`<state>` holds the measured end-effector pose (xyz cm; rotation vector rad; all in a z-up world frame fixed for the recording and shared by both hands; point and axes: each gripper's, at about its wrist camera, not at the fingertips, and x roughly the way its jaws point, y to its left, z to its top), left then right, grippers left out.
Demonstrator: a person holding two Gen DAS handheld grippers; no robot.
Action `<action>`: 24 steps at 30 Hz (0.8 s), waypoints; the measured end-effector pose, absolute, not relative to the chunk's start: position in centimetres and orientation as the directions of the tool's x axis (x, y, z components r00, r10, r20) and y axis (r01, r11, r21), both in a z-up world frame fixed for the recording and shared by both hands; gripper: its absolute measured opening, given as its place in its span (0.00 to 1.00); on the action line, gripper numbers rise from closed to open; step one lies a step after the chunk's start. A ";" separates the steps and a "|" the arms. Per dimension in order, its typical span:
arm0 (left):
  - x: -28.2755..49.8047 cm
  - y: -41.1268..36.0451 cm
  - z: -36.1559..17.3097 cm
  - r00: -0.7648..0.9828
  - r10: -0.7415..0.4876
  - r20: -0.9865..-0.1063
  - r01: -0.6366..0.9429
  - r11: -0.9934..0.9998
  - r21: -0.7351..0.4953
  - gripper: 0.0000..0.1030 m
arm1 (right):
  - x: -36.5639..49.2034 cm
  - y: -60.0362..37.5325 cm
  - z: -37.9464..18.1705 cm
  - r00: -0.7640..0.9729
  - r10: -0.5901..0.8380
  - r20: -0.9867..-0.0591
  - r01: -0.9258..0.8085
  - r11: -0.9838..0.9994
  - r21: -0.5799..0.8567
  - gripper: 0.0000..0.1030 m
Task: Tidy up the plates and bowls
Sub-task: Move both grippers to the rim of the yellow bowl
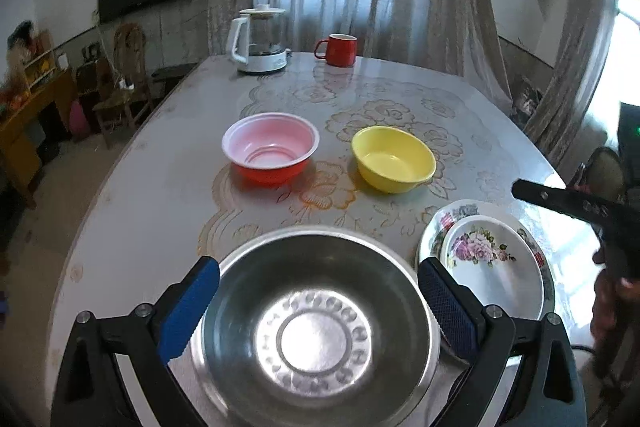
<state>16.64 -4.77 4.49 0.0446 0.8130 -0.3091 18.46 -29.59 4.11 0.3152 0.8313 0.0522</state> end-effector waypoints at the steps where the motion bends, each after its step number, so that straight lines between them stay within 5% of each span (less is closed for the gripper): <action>1: 17.0 -5.2 4.5 0.642 -0.254 -0.723 0.293 0.953 -0.074 0.97 | 19.1 -30.0 4.0 0.667 0.160 -0.727 0.082 0.955 0.286 0.35; 6: 19.1 -6.6 4.5 0.621 -0.259 -0.739 0.320 0.945 -0.063 0.97 | 23.2 -31.3 2.9 0.608 0.124 -0.784 0.098 0.968 0.230 0.35; 24: 27.8 -9.8 4.1 0.586 -0.271 -0.764 0.319 0.943 -0.090 0.96 | 33.6 -30.9 -2.1 0.467 0.279 -0.839 0.142 0.913 0.382 0.31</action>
